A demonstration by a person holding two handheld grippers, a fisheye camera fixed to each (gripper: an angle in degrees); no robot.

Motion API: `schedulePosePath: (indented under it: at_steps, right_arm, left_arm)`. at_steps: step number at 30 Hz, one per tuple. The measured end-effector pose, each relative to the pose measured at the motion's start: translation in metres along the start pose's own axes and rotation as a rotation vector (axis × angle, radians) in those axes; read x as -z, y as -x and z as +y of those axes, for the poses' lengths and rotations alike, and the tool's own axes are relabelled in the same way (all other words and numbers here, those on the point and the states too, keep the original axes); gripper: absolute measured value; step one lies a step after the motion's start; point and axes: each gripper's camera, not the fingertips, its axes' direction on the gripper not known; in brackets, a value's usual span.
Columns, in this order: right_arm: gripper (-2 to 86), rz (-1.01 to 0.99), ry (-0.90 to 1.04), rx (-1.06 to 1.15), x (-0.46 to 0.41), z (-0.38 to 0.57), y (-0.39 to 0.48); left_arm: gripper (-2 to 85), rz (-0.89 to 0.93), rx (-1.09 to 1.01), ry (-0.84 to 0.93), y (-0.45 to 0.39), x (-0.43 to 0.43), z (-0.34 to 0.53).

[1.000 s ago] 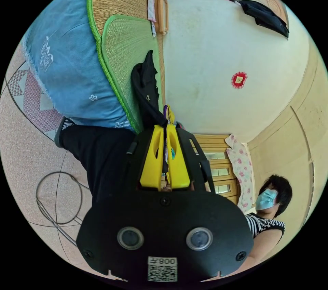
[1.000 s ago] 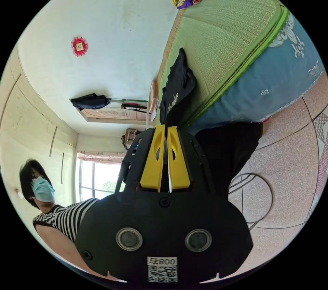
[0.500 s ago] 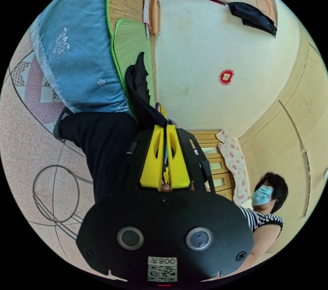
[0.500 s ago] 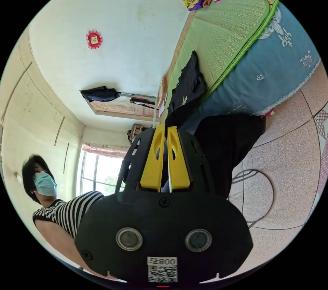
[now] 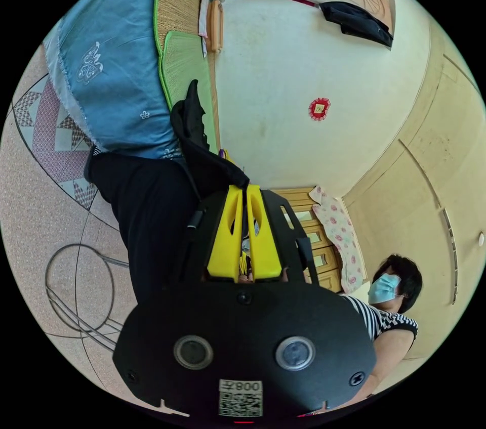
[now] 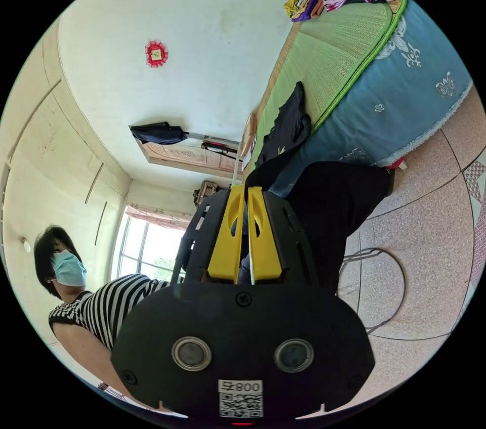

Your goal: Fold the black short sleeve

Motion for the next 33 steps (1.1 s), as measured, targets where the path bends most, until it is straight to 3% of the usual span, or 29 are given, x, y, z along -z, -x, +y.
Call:
schedulePosePath:
  at_steps: [33]
  right_arm:
    - [0.3,-0.008,0.015,0.000,0.008,0.019,-0.002]
  left_arm:
    - [1.2,0.031,0.001,-0.002,0.003,0.025,0.044]
